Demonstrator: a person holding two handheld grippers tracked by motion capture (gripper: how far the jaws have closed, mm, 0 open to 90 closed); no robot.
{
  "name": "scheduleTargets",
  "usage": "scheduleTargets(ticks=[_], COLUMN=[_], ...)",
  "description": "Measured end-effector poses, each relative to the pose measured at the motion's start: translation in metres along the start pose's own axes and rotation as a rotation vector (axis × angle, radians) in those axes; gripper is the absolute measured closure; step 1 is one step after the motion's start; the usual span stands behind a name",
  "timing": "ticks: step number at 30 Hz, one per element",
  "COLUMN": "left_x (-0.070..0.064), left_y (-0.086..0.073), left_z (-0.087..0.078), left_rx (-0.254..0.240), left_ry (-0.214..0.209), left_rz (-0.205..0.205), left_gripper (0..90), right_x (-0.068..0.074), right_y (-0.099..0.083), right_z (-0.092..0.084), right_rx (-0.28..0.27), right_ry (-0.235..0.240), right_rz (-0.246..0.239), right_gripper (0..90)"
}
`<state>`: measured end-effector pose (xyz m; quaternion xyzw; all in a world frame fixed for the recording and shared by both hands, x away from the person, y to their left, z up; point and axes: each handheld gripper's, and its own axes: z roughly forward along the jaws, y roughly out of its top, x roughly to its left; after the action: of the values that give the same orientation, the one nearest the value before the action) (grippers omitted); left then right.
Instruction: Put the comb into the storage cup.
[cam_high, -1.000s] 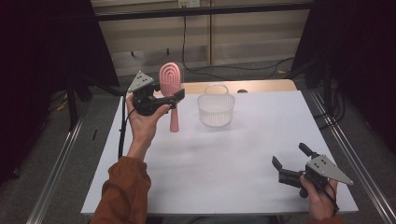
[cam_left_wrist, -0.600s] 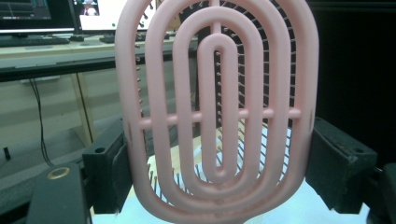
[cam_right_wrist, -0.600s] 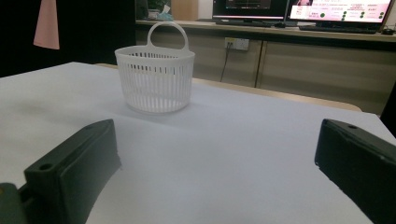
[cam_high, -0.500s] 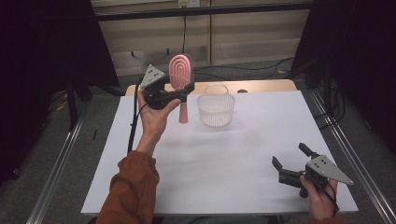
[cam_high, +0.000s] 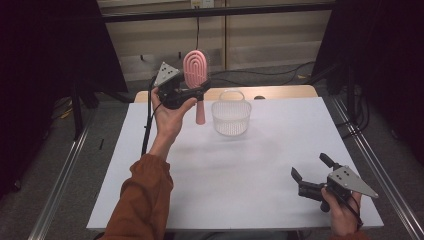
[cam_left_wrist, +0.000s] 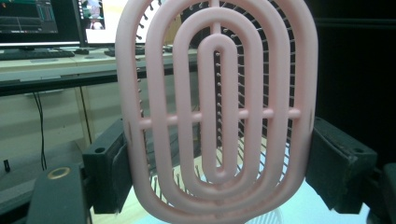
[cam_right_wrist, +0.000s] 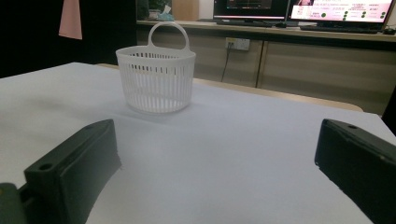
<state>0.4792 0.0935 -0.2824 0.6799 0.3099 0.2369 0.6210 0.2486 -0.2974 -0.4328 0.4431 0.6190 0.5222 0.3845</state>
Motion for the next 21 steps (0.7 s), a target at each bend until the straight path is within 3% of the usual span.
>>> scheduleTargets(ticks=[5, 11, 21], left_x=[0.003, 0.001, -0.002], left_y=[0.002, 0.007, 0.010], left_z=[0.009, 0.018, 0.037], left_rx=[-0.001, 0.006, -0.021], left_ry=[0.007, 0.010, 0.011], left_rz=[-0.008, 0.026, 0.027], left_gripper=[19.8, 19.7, 19.7], right_x=[0.000, 0.000, 0.000], right_y=[0.000, 0.000, 0.000], right_z=[0.000, 0.000, 0.000], right_rx=[-0.002, -0.002, -0.002], right_ry=[0.000, 0.003, -0.001], right_rz=[0.002, 0.004, 0.006], right_gripper=[0.0, 0.0, 0.0])
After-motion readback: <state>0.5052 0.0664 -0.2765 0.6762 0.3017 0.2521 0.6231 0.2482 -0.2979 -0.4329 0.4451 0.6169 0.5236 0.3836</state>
